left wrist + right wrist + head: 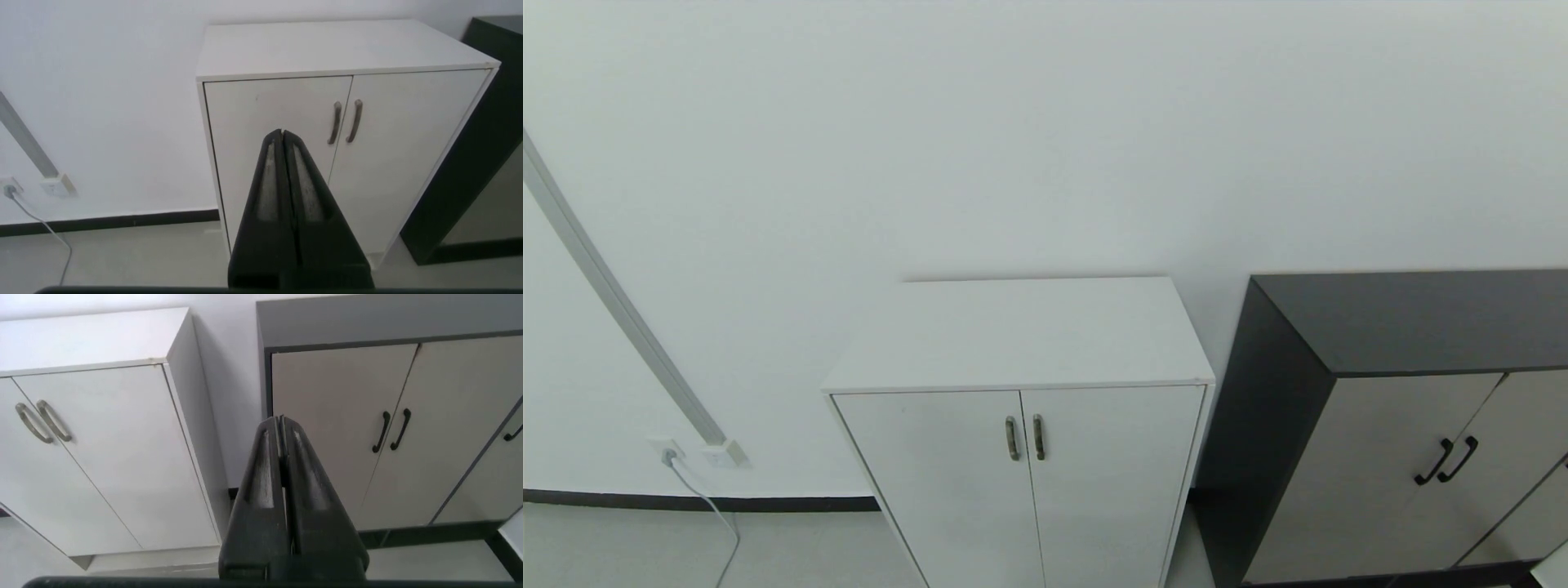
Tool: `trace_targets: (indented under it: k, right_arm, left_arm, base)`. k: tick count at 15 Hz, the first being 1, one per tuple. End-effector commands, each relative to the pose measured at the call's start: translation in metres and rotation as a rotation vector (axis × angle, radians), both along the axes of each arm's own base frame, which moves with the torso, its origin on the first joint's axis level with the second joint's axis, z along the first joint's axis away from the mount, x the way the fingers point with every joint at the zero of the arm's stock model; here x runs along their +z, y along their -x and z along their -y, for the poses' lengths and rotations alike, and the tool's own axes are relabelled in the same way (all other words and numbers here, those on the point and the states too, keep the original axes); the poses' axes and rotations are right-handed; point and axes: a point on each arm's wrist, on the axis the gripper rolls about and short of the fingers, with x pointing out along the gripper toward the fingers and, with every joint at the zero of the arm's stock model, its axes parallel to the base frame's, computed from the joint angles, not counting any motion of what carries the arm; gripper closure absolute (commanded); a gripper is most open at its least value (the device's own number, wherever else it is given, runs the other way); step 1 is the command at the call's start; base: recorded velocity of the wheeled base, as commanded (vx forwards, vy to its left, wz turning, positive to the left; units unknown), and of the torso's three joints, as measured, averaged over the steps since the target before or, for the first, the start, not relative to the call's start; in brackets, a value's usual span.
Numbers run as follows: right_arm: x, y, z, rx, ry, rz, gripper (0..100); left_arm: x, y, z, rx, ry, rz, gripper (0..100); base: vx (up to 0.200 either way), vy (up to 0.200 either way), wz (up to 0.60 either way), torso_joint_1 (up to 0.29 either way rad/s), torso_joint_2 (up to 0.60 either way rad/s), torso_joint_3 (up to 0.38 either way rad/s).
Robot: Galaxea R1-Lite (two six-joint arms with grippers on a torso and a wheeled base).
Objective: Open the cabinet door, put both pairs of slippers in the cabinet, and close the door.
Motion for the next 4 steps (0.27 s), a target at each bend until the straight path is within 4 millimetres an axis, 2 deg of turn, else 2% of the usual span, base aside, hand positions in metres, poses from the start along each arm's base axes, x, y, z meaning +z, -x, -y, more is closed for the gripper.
trace_targets:
  k: [1,4]
  right_arm:
    - [0.0000,-0.0001,0.0000,0.000,0.001,-0.001,100]
    - [0.0000,-0.0001,0.0000,0.000,0.001,-0.001,100]
  left_arm:
    - [0.0001,-0.0001,0.0000,0.002,0.000,0.000,100]
    - [0.0000,-0.0001,0.0000,0.000,0.000,-0.002,100]
  base:
    - [0.000,0.000,0.00,0.000,0.00,0.000]
    - [0.000,0.000,0.00,0.000,0.00,0.000]
